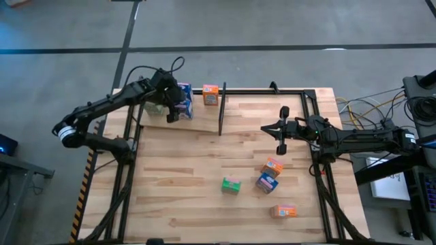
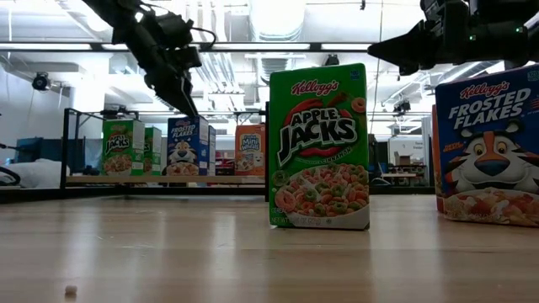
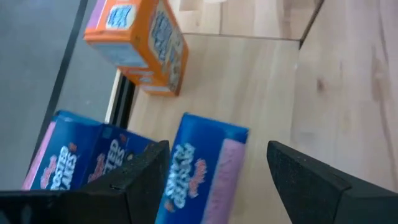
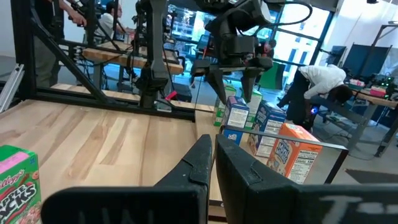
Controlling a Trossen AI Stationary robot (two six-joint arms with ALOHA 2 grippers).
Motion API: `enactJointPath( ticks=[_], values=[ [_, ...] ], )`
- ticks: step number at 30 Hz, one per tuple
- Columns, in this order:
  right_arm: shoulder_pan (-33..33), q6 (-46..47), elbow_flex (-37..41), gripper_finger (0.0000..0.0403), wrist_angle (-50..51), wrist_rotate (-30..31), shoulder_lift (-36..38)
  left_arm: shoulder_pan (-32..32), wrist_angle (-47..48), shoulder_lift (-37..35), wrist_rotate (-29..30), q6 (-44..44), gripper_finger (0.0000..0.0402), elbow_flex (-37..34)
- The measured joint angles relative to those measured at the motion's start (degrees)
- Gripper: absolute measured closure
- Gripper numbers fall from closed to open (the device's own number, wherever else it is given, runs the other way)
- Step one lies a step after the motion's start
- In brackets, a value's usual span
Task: Stack cereal on shelf
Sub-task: Put the top blue cereal box on the shelf aligned with the blue cereal box
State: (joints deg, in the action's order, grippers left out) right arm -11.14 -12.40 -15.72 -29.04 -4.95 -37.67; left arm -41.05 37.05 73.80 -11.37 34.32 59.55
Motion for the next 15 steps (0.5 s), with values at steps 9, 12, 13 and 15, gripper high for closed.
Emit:
enactJointPath(
  ticks=[9,12,13,15],
  values=[
    [-0.01,0.00,0.01,0.0390,0.04,0.02,0.00,-0.59,-0.03,2.69,0.11,1.23,0.0149,-0.02],
    [0.00,0.00,0.01,0.0390,0.04,0.03,0.00,-0.59,0.01,3.23,0.17,1.72,0.0156,-0.03],
    [0.00,0.00,0.01,0.0390,0.04,0.03,0.00,-0.59,0.04,3.26,0.18,1.88,0.0160,-0.05],
    [-0.02,0.00,0.02,0.0390,0.07,0.04,0.00,-0.64,0.04,3.26,0.19,2.16,0.0168,-0.07]
  ],
)
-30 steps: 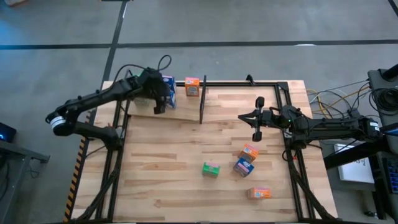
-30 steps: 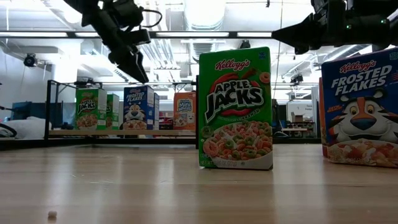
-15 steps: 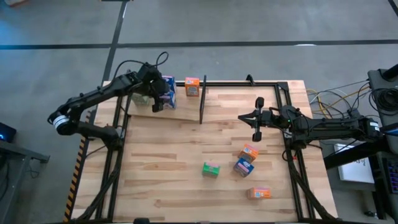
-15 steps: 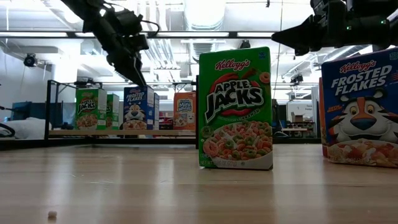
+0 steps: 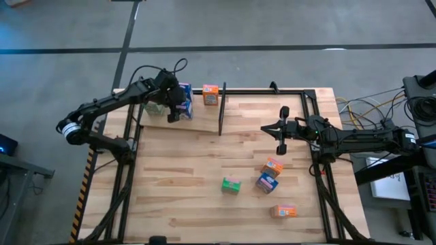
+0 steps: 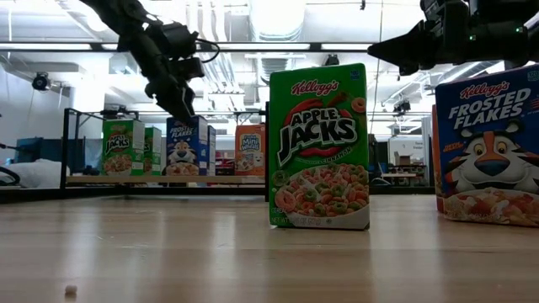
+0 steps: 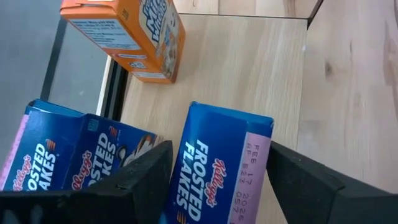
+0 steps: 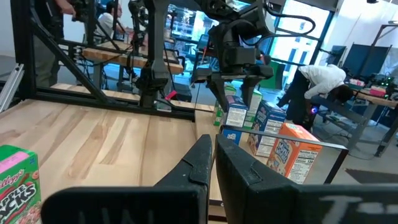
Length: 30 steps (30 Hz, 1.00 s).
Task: Stack cereal on shelf
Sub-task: Put the top blue cereal box on the shelf aligned with the blue cereal box
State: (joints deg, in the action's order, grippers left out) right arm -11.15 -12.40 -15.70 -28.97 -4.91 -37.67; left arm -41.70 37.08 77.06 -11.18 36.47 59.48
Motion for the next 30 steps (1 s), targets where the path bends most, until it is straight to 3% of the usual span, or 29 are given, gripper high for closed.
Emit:
enactJointPath(
  ticks=[6,12,30],
  values=[
    [0.02,0.00,-0.01,0.0390,0.00,0.02,0.00,-0.10,0.31,-0.02,0.36,0.92,0.0187,0.00],
    [0.00,0.00,-0.02,0.0390,0.02,0.04,0.00,-0.38,0.36,-0.07,5.92,4.59,0.0196,0.04],
    [-0.01,0.02,-0.02,0.0390,0.22,0.04,0.00,-2.31,4.70,-0.11,3.08,5.94,0.0197,6.05]
  ],
)
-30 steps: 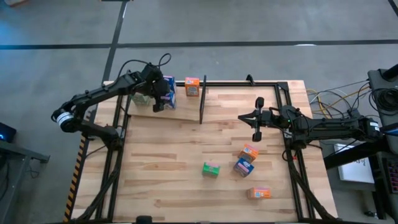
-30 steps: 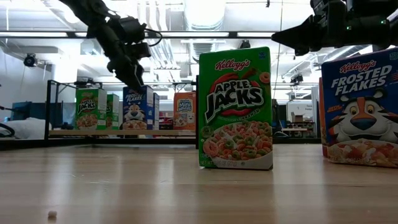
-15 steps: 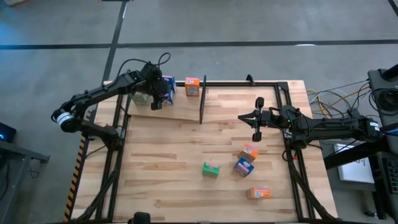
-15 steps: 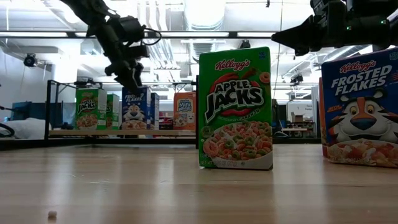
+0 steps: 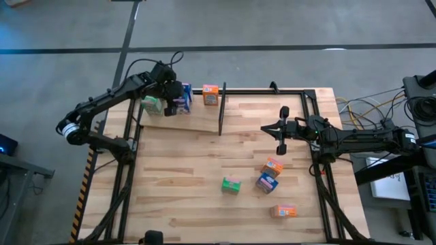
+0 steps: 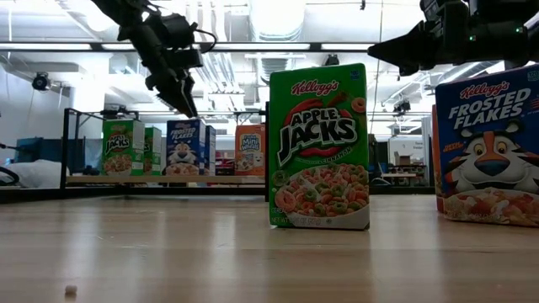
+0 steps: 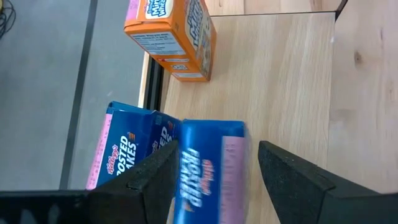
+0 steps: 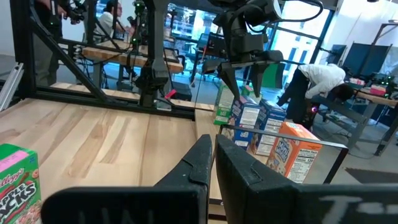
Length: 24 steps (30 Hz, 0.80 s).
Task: Stack cereal on shelf
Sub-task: Put the top blue cereal box on the shelf aligned with the blue cereal box
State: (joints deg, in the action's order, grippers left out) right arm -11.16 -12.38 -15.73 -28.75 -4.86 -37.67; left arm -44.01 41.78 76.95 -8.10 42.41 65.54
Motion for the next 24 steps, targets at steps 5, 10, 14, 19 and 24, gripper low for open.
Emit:
enactJointPath(
  ticks=[5,10,14,19,24],
  values=[
    [0.00,-0.02,0.00,0.0390,-0.02,0.00,0.00,0.02,-0.02,0.00,-0.02,-0.02,0.0197,0.00],
    [0.00,0.00,0.00,0.0390,-0.02,0.00,0.00,0.02,-0.04,-0.17,-0.02,-0.54,0.0197,0.00],
    [0.00,-0.01,0.00,0.0390,-0.02,0.00,0.00,0.02,-0.08,-0.76,-0.02,-0.94,0.0196,0.00],
    [0.00,-0.02,0.00,0.0390,-0.02,0.00,0.00,0.02,-4.35,-1.38,0.36,-4.00,0.0198,0.02],
    [0.00,-0.02,0.00,0.0390,-0.02,0.01,0.00,0.03,-9.18,-0.77,4.42,-6.91,0.0215,-0.31]
  ],
)
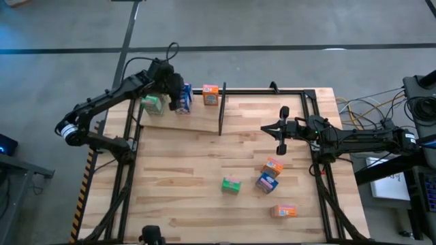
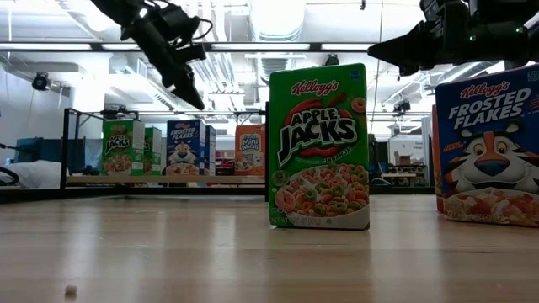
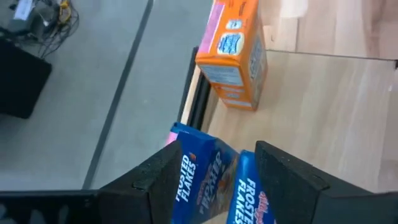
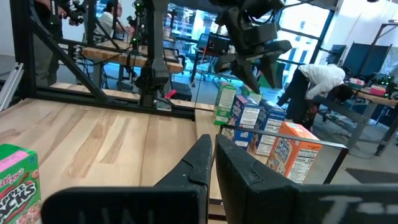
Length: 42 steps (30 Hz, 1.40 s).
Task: Stack cereal on shelf
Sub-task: Put the top blue cereal box on the shelf aligned with the blue cereal box
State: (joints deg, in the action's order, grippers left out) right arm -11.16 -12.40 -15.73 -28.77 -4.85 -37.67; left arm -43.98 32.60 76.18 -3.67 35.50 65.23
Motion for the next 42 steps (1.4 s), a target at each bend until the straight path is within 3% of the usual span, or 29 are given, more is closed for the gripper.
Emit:
enactJointPath(
  ticks=[8,21,29,42],
  values=[
    [0.01,-0.07,0.00,0.0390,0.18,0.35,-0.02,0.04,0.43,2.26,0.16,-0.02,0.0243,-0.11],
    [0.00,-0.15,0.00,0.0390,0.20,0.38,-0.02,0.00,2.51,2.78,0.03,1.42,0.0246,-0.13],
    [0.00,-0.17,0.00,0.0390,0.22,0.41,-0.02,0.04,2.67,2.78,-4.27,1.29,0.0246,-0.13],
    [0.00,-0.13,0.00,0.0390,0.22,0.43,0.00,0.02,2.55,2.65,-0.07,-4.49,0.0246,-0.13]
  ],
)
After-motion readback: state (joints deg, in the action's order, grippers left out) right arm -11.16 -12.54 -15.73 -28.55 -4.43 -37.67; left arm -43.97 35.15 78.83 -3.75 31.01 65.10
